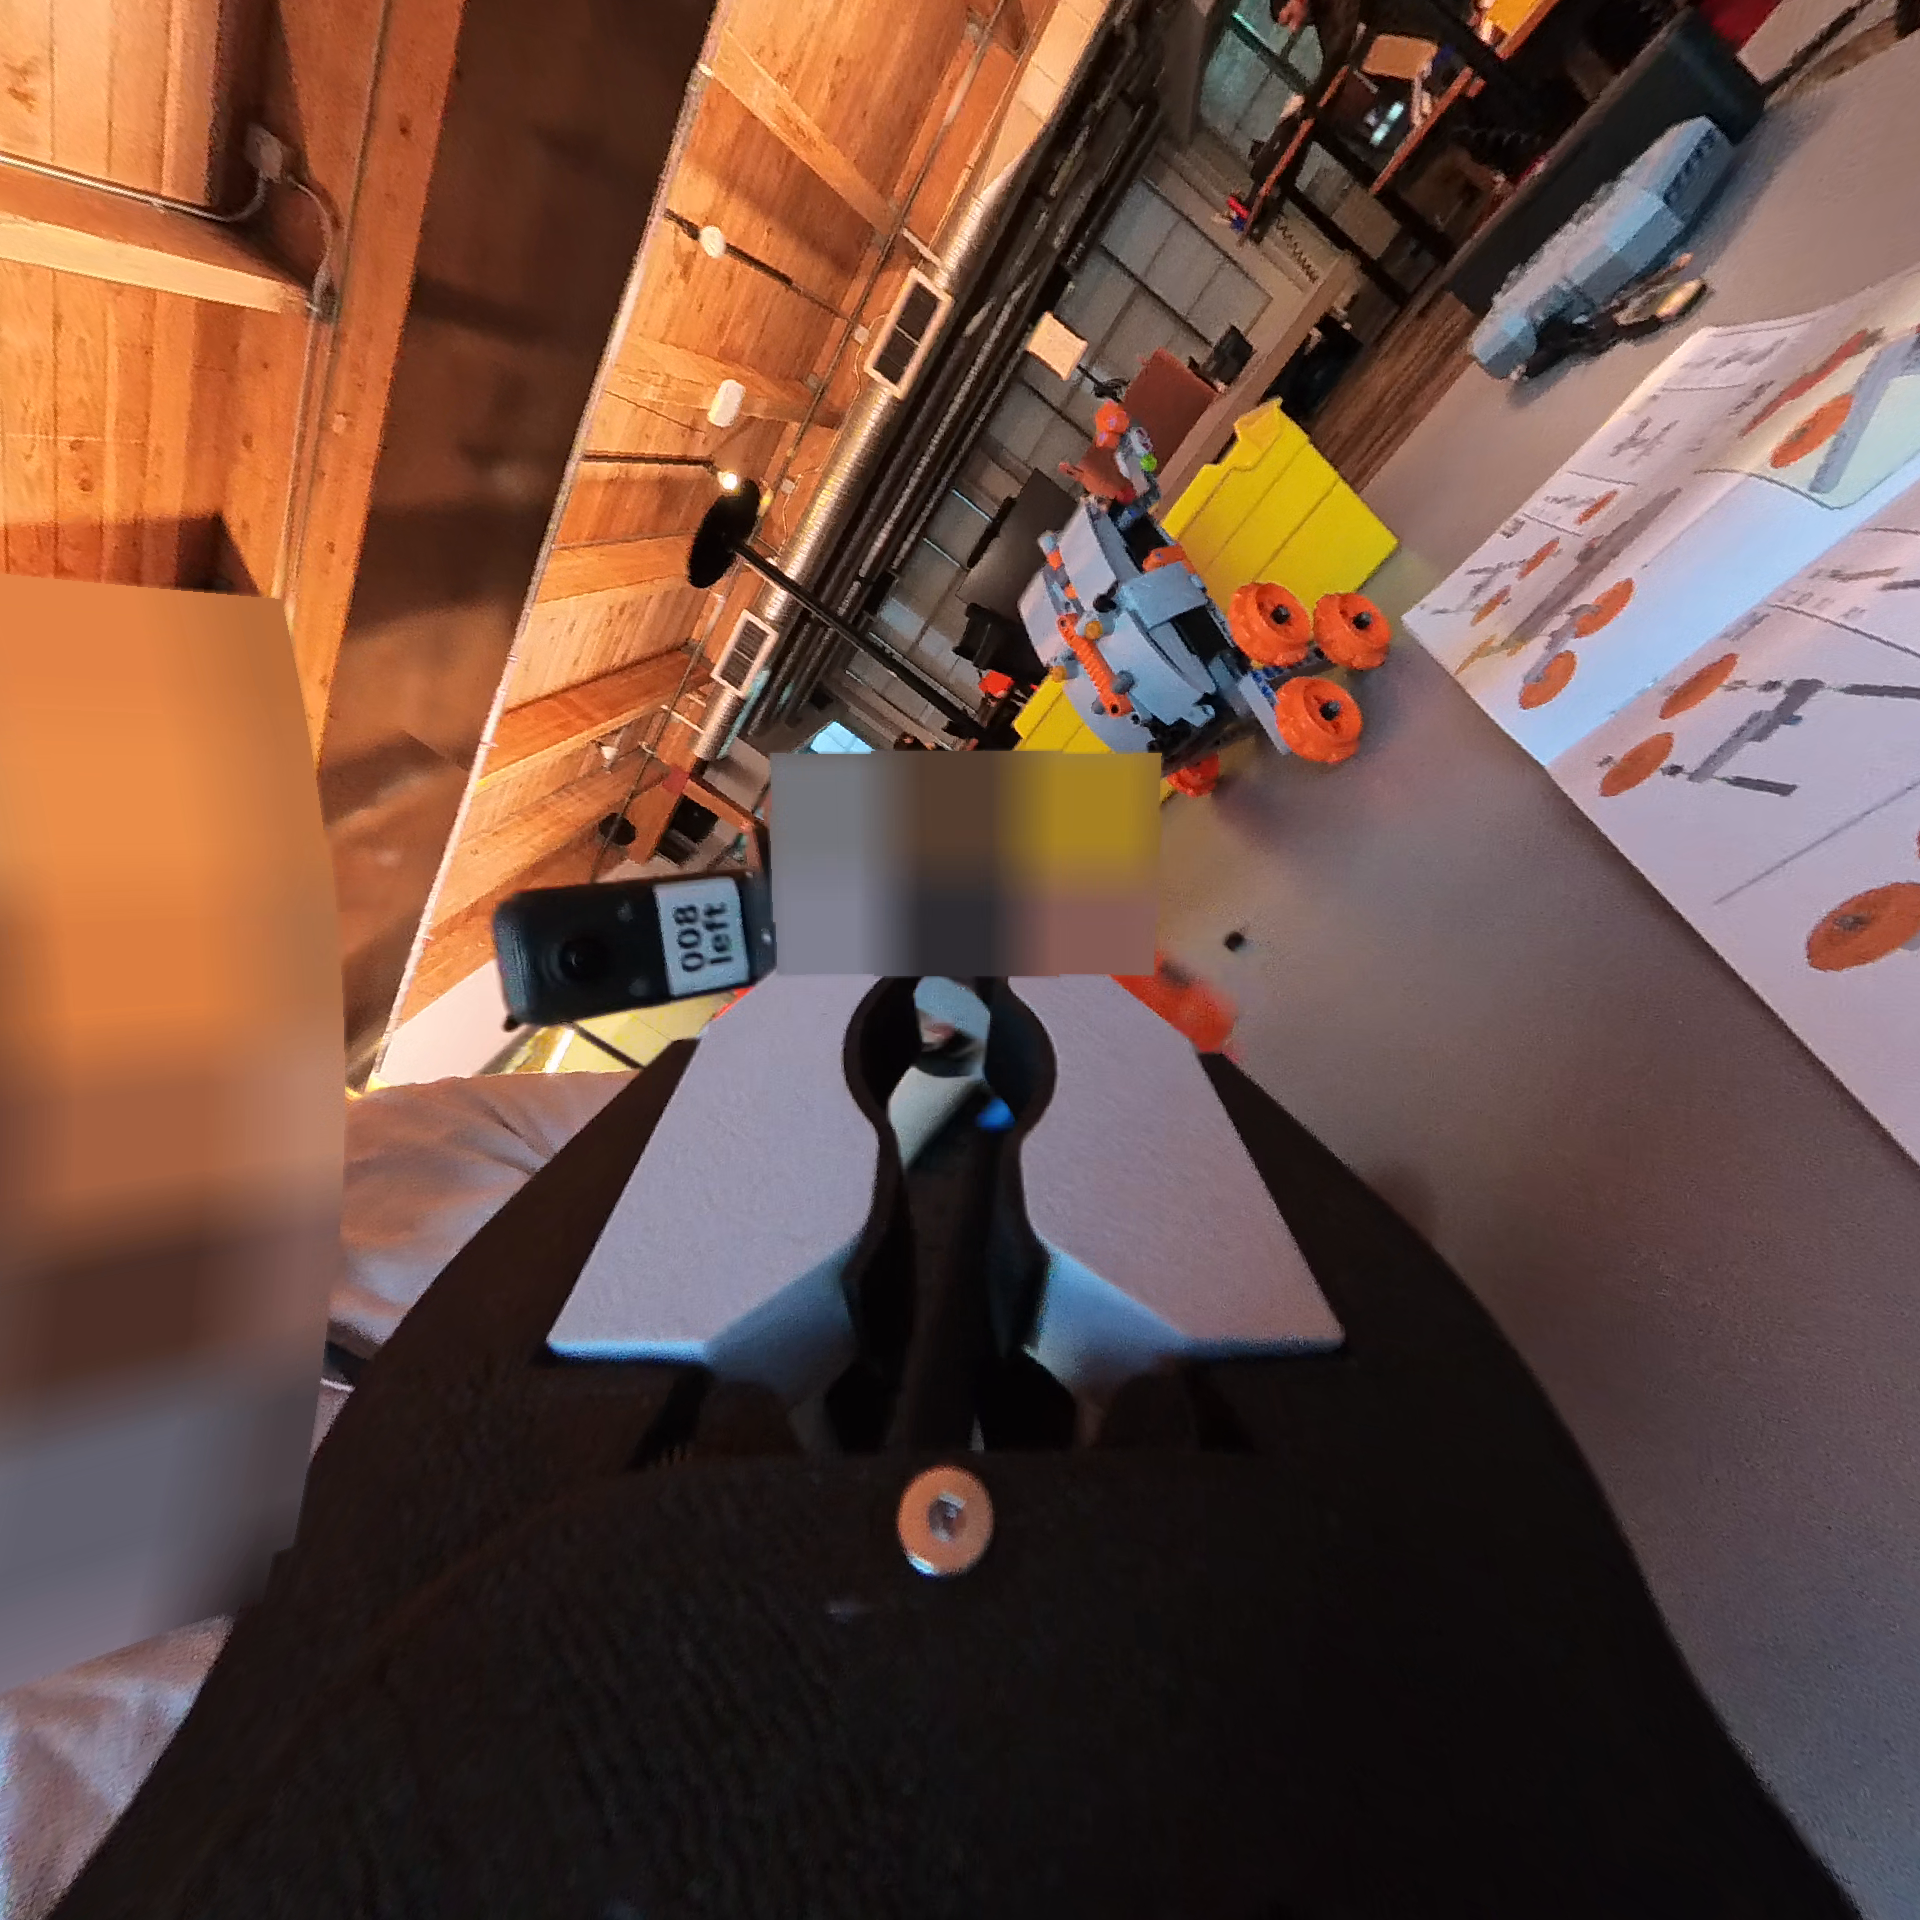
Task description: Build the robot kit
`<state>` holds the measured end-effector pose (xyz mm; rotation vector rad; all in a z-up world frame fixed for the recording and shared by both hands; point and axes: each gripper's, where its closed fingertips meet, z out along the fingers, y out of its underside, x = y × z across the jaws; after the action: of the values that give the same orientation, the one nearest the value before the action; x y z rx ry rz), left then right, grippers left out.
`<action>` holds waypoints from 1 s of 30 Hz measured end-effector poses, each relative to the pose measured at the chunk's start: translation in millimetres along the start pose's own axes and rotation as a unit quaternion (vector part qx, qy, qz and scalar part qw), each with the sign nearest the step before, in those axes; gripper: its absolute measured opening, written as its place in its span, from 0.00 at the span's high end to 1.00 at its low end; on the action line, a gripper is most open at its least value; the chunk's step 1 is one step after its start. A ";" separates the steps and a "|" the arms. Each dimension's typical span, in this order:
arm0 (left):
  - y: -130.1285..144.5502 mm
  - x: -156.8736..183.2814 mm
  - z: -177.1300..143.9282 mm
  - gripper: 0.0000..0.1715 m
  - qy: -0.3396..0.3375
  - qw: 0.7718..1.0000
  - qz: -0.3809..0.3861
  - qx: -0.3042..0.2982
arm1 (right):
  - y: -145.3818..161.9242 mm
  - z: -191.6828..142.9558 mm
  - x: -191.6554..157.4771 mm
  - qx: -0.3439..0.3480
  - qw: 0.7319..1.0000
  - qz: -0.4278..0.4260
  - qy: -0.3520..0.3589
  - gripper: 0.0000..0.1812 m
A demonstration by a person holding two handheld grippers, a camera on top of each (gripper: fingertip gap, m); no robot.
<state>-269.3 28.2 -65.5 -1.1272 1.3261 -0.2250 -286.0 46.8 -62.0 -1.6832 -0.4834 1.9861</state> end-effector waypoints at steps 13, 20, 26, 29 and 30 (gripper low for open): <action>13.6 -23.0 -12.0 0.99 0.026 0.989 -0.144 0.024 | -0.9 -5.6 23.9 0.019 0.997 -0.021 0.066 0.98; 23.4 11.8 5.5 0.88 0.082 0.987 -0.135 -0.019 | -6.9 -8.8 8.6 0.031 0.999 0.014 0.017 0.97; 13.4 22.9 2.5 0.92 0.117 0.984 -0.135 0.012 | 11.8 0.2 -6.1 -0.033 0.999 0.018 -0.014 0.97; 4.7 23.3 -1.0 0.95 0.116 0.986 -0.115 0.039 | 15.9 1.4 -12.4 -0.045 0.998 0.032 -0.036 0.98; 3.6 23.8 -1.4 0.95 0.117 0.986 -0.114 0.041 | 16.4 1.5 -13.3 -0.045 0.998 0.036 -0.040 0.98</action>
<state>-264.8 12.6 -83.4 -1.2099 1.3769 -0.5907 -288.1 25.8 -60.1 -1.7016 -0.5560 2.1196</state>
